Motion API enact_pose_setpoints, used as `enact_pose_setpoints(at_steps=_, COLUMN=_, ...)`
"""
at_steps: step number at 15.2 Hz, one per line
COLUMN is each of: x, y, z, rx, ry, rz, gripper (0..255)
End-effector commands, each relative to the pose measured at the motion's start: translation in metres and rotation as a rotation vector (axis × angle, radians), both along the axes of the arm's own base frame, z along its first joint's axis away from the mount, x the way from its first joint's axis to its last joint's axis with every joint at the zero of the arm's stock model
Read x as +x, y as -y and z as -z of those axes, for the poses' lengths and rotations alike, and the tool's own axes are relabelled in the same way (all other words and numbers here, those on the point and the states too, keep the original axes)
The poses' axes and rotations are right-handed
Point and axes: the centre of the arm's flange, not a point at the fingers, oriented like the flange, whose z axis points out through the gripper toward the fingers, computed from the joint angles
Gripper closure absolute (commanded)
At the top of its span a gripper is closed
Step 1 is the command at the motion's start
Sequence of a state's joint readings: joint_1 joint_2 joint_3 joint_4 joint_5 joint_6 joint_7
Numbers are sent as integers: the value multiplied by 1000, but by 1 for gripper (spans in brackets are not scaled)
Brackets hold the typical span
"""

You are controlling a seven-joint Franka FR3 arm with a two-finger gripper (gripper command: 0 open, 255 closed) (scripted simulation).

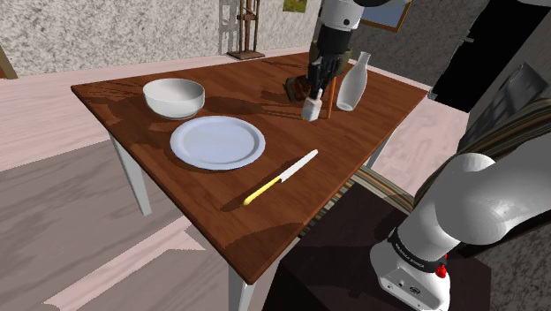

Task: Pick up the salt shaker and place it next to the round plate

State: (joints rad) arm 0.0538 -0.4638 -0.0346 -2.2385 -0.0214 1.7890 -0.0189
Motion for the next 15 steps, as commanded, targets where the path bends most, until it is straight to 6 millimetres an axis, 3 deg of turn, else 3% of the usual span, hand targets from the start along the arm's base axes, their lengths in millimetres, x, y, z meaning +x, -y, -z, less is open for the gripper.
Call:
enact_pose_setpoints(at_steps=1, x=0, y=1, z=11, rx=0, ry=1, rz=0, gripper=255)
enact_pose_setpoints(at_steps=15, x=0, y=1, z=85, rx=0, ry=1, rz=0, gripper=255)
